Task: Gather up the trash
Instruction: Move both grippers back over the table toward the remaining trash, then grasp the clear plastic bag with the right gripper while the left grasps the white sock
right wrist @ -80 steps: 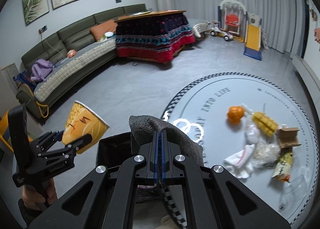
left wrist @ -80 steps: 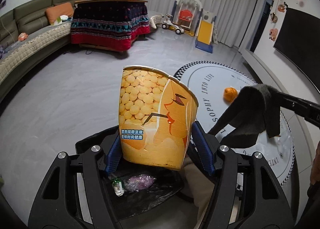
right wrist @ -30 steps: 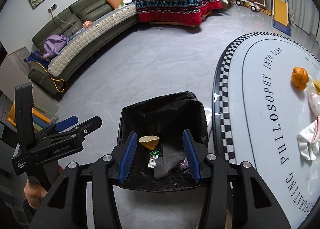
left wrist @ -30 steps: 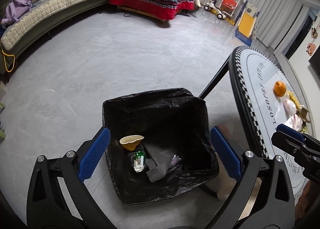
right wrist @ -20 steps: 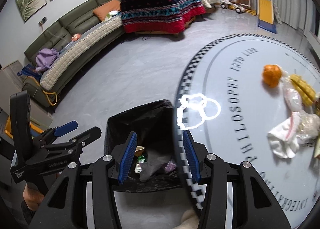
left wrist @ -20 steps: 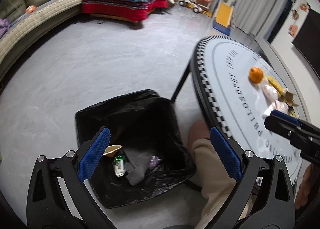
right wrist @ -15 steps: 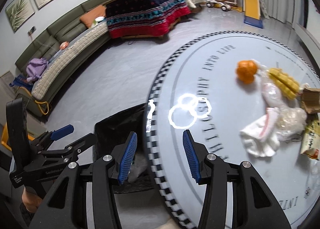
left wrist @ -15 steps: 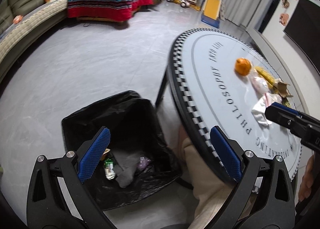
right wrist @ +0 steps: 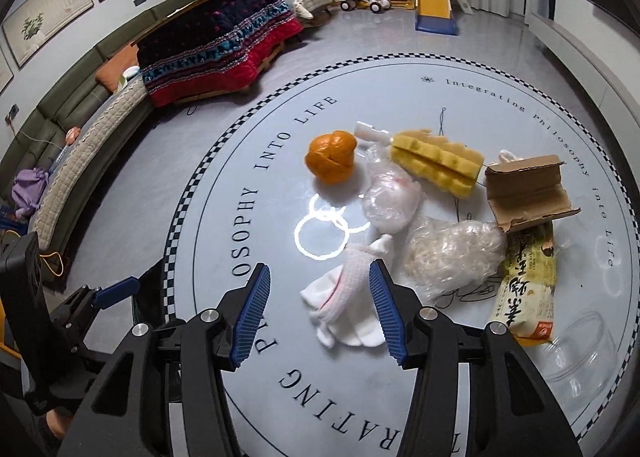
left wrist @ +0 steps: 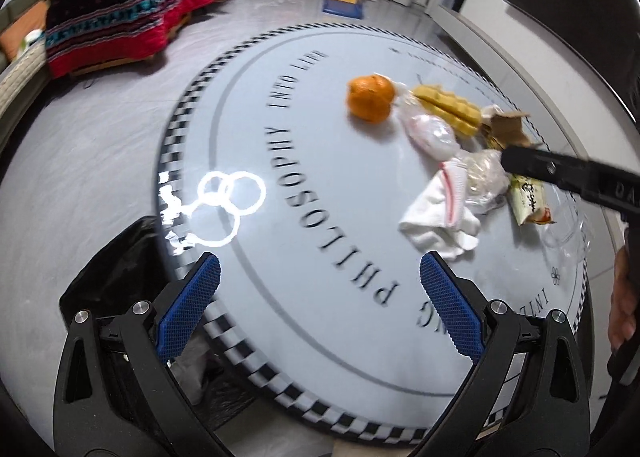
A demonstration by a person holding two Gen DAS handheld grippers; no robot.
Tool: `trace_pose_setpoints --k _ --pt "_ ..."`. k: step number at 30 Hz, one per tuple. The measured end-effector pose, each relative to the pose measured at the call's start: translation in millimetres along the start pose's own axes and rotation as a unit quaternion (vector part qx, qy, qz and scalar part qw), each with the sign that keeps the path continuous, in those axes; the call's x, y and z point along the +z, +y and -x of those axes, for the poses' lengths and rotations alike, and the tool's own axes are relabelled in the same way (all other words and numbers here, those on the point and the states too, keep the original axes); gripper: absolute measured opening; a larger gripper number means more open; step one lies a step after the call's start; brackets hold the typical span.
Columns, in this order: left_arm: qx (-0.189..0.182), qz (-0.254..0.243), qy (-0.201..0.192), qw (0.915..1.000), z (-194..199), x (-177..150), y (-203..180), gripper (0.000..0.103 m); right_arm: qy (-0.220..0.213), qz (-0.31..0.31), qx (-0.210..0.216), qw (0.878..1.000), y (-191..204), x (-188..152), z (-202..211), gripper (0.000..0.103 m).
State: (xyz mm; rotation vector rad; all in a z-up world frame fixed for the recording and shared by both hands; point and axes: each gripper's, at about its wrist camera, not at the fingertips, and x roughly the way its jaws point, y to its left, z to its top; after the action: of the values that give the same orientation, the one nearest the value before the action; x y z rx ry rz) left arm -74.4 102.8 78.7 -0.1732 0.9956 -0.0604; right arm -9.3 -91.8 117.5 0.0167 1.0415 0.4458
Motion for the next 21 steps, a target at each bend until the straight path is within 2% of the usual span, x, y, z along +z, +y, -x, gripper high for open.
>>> trace_pose_setpoints --k 4,6,11,16,18,21 --pt "-0.007 -0.024 0.021 0.9995 -28 8 -27 0.097 0.02 -0.007 0.0 1.0 -23 17 -19 0.054" --pt "-0.011 -0.033 0.029 0.999 -39 11 -36 0.097 0.036 -0.004 -0.002 0.999 -30 27 -33 0.058" --pt "-0.006 -0.054 0.043 0.9976 -64 18 -55 0.097 0.067 0.016 -0.01 0.998 -35 42 -65 0.06" --pt "-0.004 -0.07 0.059 0.9958 -86 21 -70 0.097 0.089 0.041 -0.039 0.994 -38 47 -96 0.06" --pt "-0.002 -0.074 0.064 0.9952 -93 22 -74 0.097 0.091 0.045 -0.033 0.994 -41 45 -101 0.041" --pt "-0.003 -0.08 0.064 0.9947 -98 25 -82 0.097 0.072 0.037 -0.021 0.996 -46 45 -89 0.03"
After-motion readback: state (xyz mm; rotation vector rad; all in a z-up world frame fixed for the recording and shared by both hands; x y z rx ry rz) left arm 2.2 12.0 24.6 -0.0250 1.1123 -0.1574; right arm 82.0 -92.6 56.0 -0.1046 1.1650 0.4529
